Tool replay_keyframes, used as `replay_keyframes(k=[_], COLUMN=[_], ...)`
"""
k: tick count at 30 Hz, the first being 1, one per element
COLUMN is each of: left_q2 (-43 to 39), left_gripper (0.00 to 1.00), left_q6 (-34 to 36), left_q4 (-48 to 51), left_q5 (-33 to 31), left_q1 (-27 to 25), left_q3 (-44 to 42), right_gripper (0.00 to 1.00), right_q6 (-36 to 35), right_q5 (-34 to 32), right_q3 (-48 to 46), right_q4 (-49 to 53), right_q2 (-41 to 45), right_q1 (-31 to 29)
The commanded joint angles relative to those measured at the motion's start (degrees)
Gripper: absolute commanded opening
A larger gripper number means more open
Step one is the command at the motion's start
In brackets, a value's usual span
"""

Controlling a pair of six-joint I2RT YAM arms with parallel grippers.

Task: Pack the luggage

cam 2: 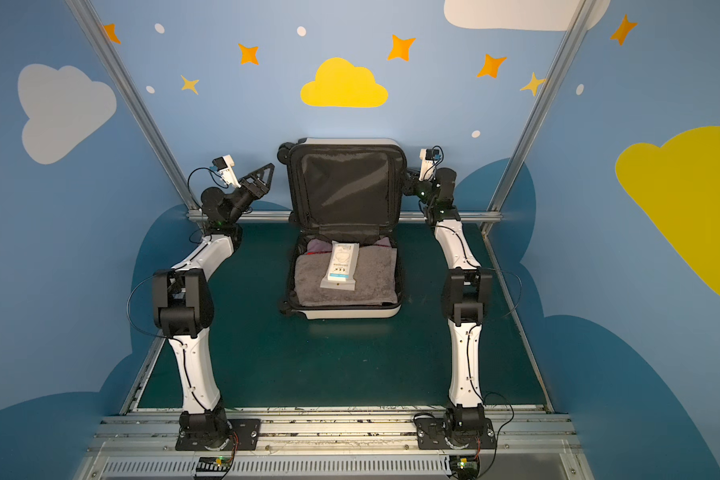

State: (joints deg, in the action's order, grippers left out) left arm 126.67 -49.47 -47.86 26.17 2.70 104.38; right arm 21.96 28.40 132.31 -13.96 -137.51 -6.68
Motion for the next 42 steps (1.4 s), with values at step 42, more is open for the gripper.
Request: replay_keyframes(k=[42], left_q2=[20.64], left_gripper=[0.99], left_q6=[5.44], left_q4=[22.46], left_q5=[4.28], left_q1=[-3.4], left_q3=[27.07], right_gripper=[0.0], right_q6=[2.03], right_q5=[7.37], right_q3=[-13.04], right_q4=[-3.39], right_q2=[10.28], right_q1=[-3.96])
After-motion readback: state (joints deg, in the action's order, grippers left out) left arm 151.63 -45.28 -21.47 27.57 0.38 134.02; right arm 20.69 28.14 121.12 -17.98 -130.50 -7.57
